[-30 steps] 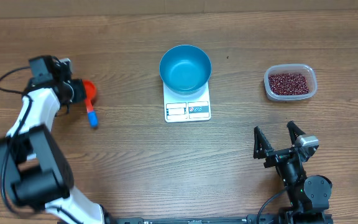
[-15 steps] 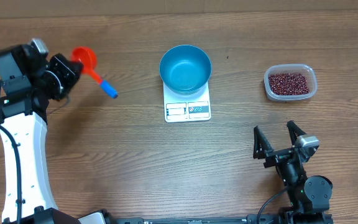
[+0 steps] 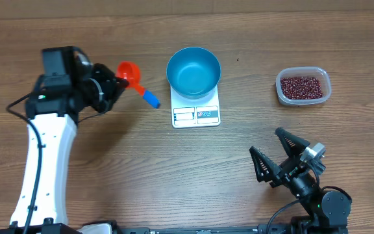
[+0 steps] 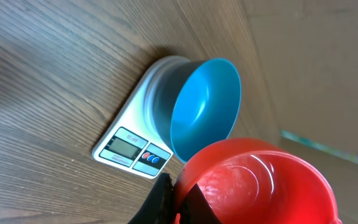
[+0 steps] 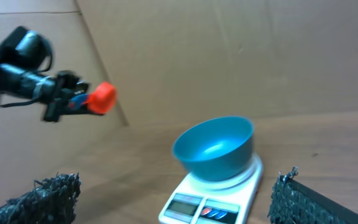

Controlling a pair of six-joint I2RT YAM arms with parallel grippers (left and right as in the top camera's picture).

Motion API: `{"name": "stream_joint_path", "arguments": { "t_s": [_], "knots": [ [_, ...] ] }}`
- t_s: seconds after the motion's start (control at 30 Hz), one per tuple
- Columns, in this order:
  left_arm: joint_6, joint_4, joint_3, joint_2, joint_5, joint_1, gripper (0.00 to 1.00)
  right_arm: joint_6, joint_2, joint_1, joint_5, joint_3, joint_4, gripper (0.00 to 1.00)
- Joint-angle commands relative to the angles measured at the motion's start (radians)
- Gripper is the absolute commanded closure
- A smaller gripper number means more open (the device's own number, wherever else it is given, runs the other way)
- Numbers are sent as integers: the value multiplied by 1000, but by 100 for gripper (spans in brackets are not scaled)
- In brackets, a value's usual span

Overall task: Scoop item into bowl and weigh 150g on scale
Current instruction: 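Lift the red scoop with left gripper toward the right gripper, then grasp the scoop handle with right gripper, release left gripper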

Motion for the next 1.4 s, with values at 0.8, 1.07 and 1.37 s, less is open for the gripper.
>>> {"name": "stream_joint_path", "arguments": {
  "t_s": [0.8, 1.07, 1.37],
  "knots": [
    [-597, 9, 2, 10, -503, -464, 96, 200, 1161, 5, -479, 871, -225, 0],
    [-616, -32, 2, 73, -552, -511, 96, 302, 1384, 79, -478, 871, -147, 9],
    [-649, -79, 2, 151, -477, -514, 96, 318, 1416, 238, -266, 871, -117, 29]
  ]
}}
